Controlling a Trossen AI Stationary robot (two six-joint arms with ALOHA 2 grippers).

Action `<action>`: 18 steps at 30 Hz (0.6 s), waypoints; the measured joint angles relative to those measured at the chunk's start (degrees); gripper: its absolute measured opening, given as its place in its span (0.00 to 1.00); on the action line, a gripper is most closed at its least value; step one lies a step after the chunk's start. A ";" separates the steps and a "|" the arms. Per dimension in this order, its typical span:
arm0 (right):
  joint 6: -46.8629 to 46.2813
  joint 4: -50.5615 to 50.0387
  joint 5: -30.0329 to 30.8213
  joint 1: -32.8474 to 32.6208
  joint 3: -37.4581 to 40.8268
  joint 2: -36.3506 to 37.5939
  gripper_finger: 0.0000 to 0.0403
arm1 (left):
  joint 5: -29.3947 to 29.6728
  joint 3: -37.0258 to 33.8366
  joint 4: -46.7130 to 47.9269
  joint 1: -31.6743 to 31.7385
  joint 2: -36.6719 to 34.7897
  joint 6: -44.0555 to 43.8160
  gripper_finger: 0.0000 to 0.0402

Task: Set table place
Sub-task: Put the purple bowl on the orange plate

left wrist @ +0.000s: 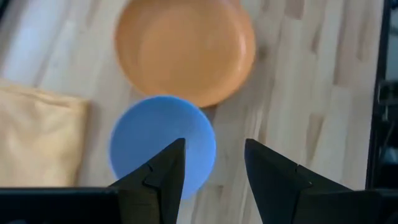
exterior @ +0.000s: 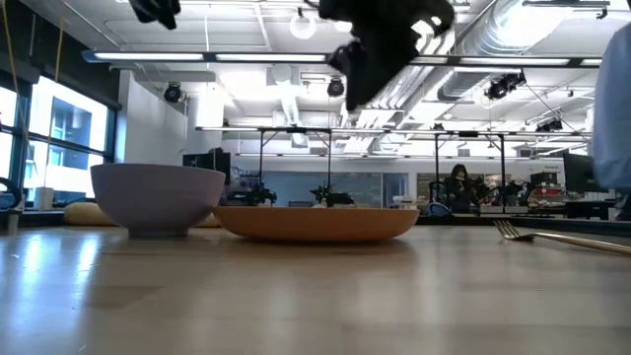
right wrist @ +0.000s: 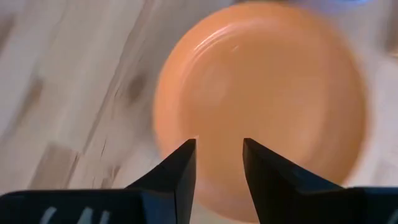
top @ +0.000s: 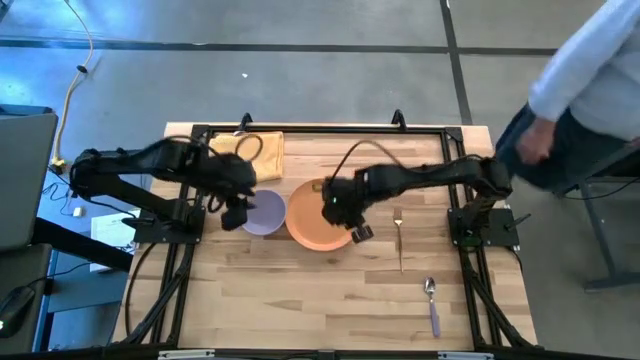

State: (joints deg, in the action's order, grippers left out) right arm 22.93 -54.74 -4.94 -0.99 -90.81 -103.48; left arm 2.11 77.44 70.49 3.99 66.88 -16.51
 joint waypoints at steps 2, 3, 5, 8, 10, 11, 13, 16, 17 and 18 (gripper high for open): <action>-3.03 0.06 0.08 1.39 -2.03 0.91 0.31 | -1.50 -3.08 -0.53 -1.23 0.27 0.85 0.38; -4.09 0.17 0.15 1.94 -2.97 1.40 0.31 | -2.00 -4.76 -0.31 -1.87 0.58 1.07 0.38; -4.89 0.26 0.80 2.71 -4.10 2.44 0.31 | -2.14 -7.89 -1.78 -2.91 1.26 1.09 0.38; -3.63 0.75 1.90 3.38 -4.11 3.13 0.31 | -2.31 -12.50 -3.62 -4.02 2.37 1.07 0.38; -3.08 0.51 2.09 4.27 -3.99 3.15 0.31 | -3.45 -15.49 -7.03 -4.16 3.20 0.97 0.38; -3.07 0.87 2.10 5.00 -3.99 3.25 0.31 | -4.53 -17.02 -8.57 -4.07 3.62 0.83 0.38; -3.85 0.78 2.36 6.70 -3.99 3.73 0.31 | -6.39 -19.70 -12.32 -4.02 4.39 0.80 0.38; -5.34 0.83 1.24 8.95 -3.99 3.84 0.31 | -7.02 -23.07 -15.93 -4.01 5.61 0.78 0.38; -5.80 0.63 0.23 9.47 -3.99 3.84 0.31 | -7.04 -23.86 -17.05 -4.03 6.08 0.80 0.38; -6.16 0.77 -0.56 9.89 -3.99 3.84 0.31 | -7.04 -24.60 -18.19 -4.03 6.43 0.80 0.38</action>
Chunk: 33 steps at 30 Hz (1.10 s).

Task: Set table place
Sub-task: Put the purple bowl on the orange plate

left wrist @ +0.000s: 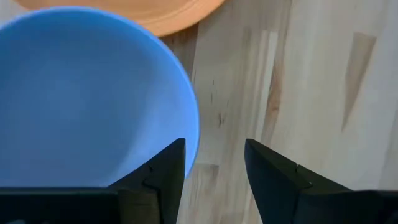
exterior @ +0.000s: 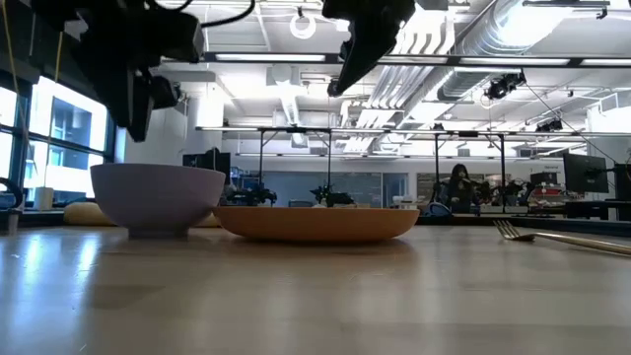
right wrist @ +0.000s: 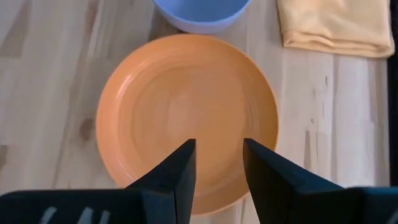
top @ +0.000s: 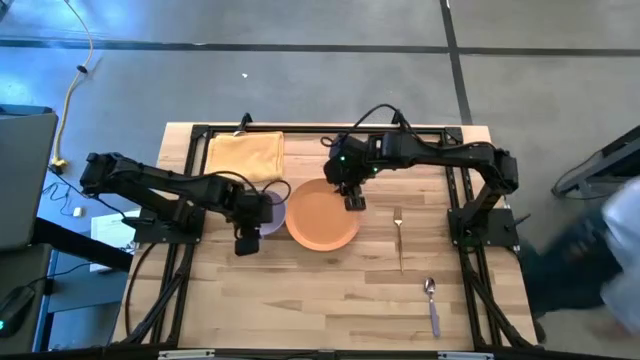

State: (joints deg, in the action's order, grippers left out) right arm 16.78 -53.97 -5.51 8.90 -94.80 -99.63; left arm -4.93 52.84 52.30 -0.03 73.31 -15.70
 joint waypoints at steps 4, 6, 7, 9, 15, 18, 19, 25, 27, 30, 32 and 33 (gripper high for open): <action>0.00 0.83 -2.11 0.62 0.00 0.04 0.31 | 0.00 -1.81 -1.74 0.00 1.15 -0.01 0.38; 0.02 1.69 -2.13 0.62 0.00 0.07 0.31 | 0.03 -2.51 -2.68 0.00 1.58 -0.09 0.38; 0.02 1.81 -2.13 0.62 0.00 0.07 0.31 | 0.17 -3.03 -3.61 0.01 1.79 -0.29 0.38; 0.04 1.94 -2.13 0.61 0.00 0.07 0.31 | 0.52 -4.24 -4.76 0.00 2.02 -0.76 0.38; 0.01 2.39 -2.15 0.47 0.00 0.07 0.31 | 2.08 -6.27 -7.46 0.01 2.00 -1.10 0.38; 0.00 2.40 -2.15 0.47 0.00 0.07 0.31 | 3.94 -7.26 -8.45 0.00 2.00 -1.07 0.38; -0.02 2.42 -2.15 0.47 0.00 0.07 0.31 | 4.15 -7.77 -8.94 0.00 2.00 -1.07 0.38; -0.01 2.59 -2.15 0.44 0.00 0.07 0.31 | 4.33 -9.73 -9.67 0.00 2.00 -1.09 0.38; -0.02 2.65 -2.15 0.44 0.00 0.07 0.31 | 4.39 -9.82 -9.71 0.00 2.00 -1.09 0.34; -0.26 2.74 -2.17 0.44 0.02 0.33 0.31 | 4.48 -9.84 -9.75 0.00 2.00 -1.09 0.22; -0.26 2.80 -2.18 0.44 0.03 0.89 0.31 | 4.42 -9.84 -9.74 0.00 2.00 -1.05 0.10; -0.26 2.85 -2.18 0.44 0.04 1.24 0.31 | 4.34 -9.81 -9.95 0.01 1.99 -0.90 0.06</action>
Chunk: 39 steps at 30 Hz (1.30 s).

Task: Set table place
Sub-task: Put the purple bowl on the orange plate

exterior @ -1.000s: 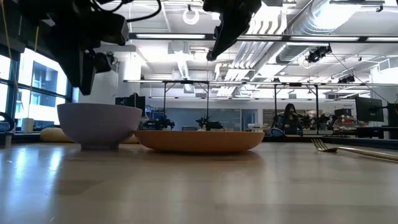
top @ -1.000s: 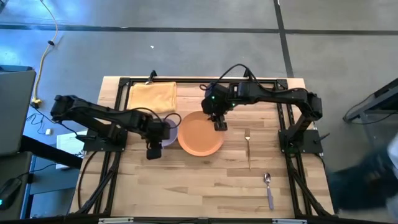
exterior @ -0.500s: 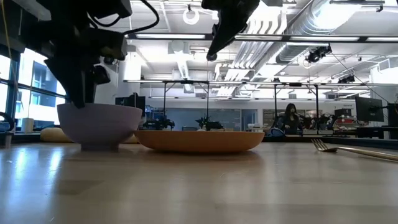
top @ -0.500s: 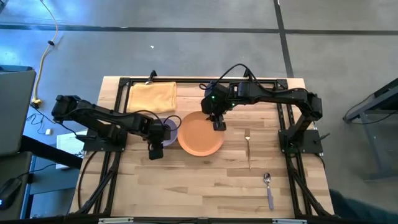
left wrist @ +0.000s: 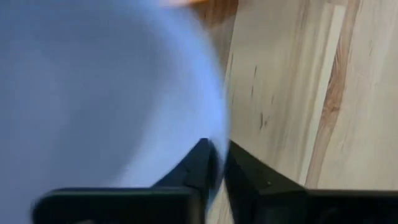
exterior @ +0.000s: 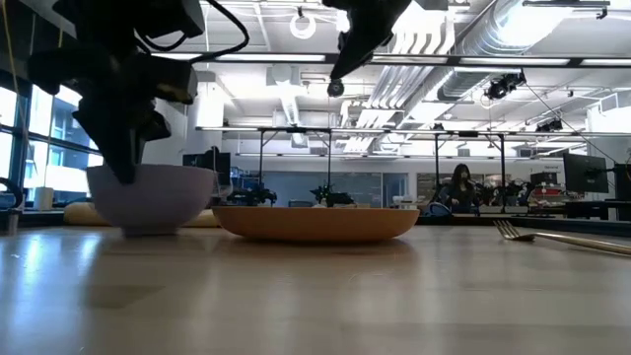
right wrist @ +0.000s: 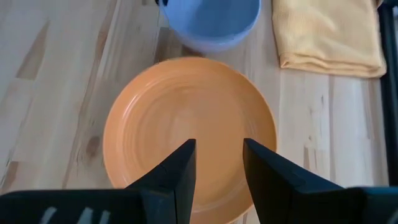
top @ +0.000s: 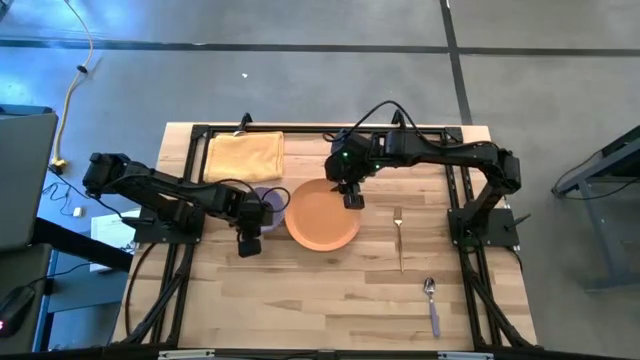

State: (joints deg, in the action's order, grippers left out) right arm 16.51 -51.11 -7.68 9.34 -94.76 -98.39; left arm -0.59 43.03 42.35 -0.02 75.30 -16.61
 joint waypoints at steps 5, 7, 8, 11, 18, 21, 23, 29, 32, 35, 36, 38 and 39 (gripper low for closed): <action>0.00 -0.06 0.01 0.00 0.00 3.04 0.31 | -0.64 0.60 1.22 0.01 -0.03 -0.33 0.03; -0.19 -0.31 0.08 0.00 0.00 5.00 0.31 | -0.39 2.19 3.74 0.01 -0.30 -0.47 0.01; -0.60 -0.39 0.23 0.00 0.00 6.01 0.31 | 0.23 3.33 5.76 0.01 -0.48 -0.59 0.01; -1.37 -0.92 0.48 0.00 0.00 8.95 0.31 | 2.38 8.29 12.38 0.01 -0.79 0.33 0.01; -3.07 -2.59 0.56 0.00 0.00 15.32 0.31 | 3.03 24.00 16.29 0.02 0.04 6.49 0.01; -3.19 -3.09 0.59 0.00 0.00 17.65 0.31 | 3.03 29.48 15.08 0.04 3.43 10.64 0.00; -3.19 -3.08 0.59 0.00 0.00 19.08 0.31 | 3.03 32.85 14.48 0.07 7.01 14.44 0.00; -3.21 -3.12 0.63 0.00 0.00 21.84 0.31 | 1.58 42.76 14.28 2.08 22.76 24.66 0.00; -3.26 -3.38 0.66 0.00 0.00 22.19 0.31 | 1.72 47.53 13.90 2.44 29.00 26.80 0.00; -4.68 -4.01 0.58 0.00 0.00 22.31 0.31 | 2.10 50.13 12.97 3.04 33.51 28.37 0.00; -5.12 -4.30 0.38 0.00 0.00 22.38 0.31 | 2.08 50.58 12.97 3.03 34.56 28.42 0.00; -5.83 -5.50 0.11 0.00 0.00 22.54 0.31 | 1.51 50.77 12.55 3.07 36.32 28.38 0.00; -6.04 -5.68 0.09 0.00 0.00 22.66 0.31 | 1.43 50.77 12.65 3.07 37.03 28.38 0.00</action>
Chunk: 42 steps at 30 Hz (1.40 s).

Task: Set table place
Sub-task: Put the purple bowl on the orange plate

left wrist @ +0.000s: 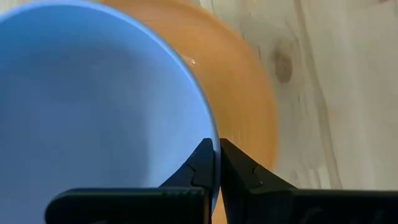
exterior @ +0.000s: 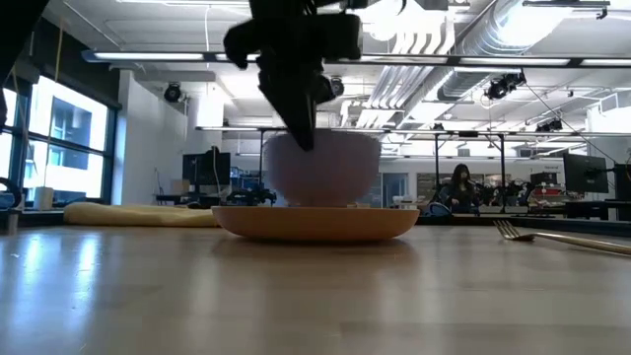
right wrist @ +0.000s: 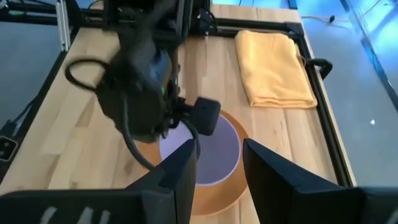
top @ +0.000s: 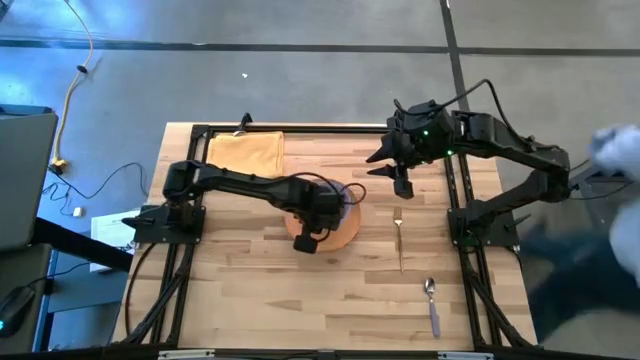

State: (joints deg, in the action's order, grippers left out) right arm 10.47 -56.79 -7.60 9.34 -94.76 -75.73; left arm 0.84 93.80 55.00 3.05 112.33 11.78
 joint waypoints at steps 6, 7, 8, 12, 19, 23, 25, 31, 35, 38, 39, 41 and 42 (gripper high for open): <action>0.03 -0.44 -0.02 0.00 0.00 0.94 0.31 | -0.17 0.00 -2.68 -0.04 3.18 0.05 0.00; 0.07 -0.38 -0.03 0.00 0.00 1.12 0.31 | -0.16 -0.02 -2.47 -0.04 3.41 0.01 0.00; 0.08 -0.43 -0.02 0.00 0.00 1.30 0.31 | -0.19 -0.02 -2.37 -0.04 3.71 -0.01 0.00; 0.22 -0.48 -0.02 0.00 0.00 1.39 0.31 | -0.12 0.00 -2.49 -0.04 4.16 -0.03 0.00; 0.47 -0.61 -0.04 0.00 0.00 1.41 0.31 | -0.17 0.00 -2.49 -0.04 4.13 -0.07 0.05; 0.47 -0.57 -0.04 0.00 0.00 1.41 0.31 | 0.07 0.00 -2.51 -0.04 4.13 -0.58 0.07; 0.47 -0.53 -0.04 0.00 0.00 1.41 0.31 | 0.09 0.00 -2.57 -0.04 4.13 -0.64 0.09; 0.47 -0.37 -0.04 0.00 0.00 1.41 0.31 | 0.18 0.00 -2.57 -0.04 4.12 -0.68 0.16; 0.47 -0.37 -0.04 0.00 0.00 1.41 0.31 | 0.29 0.00 -2.57 -0.04 4.11 -0.90 0.23; -0.10 -0.37 -0.06 0.00 0.00 1.41 0.31 | 0.25 0.02 -2.38 -0.04 4.06 -1.22 0.28; -0.24 -0.37 -0.06 0.00 0.00 1.41 0.31 | 0.15 0.28 -1.48 -0.04 3.86 -1.85 0.29; -0.58 -0.35 -0.06 0.00 0.00 1.41 0.31 | 0.00 1.52 0.26 -0.04 3.45 -2.17 0.31; -0.73 -0.35 -0.06 0.00 0.00 1.41 0.31 | -0.02 2.47 0.85 -0.04 3.37 -2.17 0.32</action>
State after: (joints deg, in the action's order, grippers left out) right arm 9.74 -57.14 -7.66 9.34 -94.76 -74.32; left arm 0.82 96.27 55.85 3.01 115.70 9.61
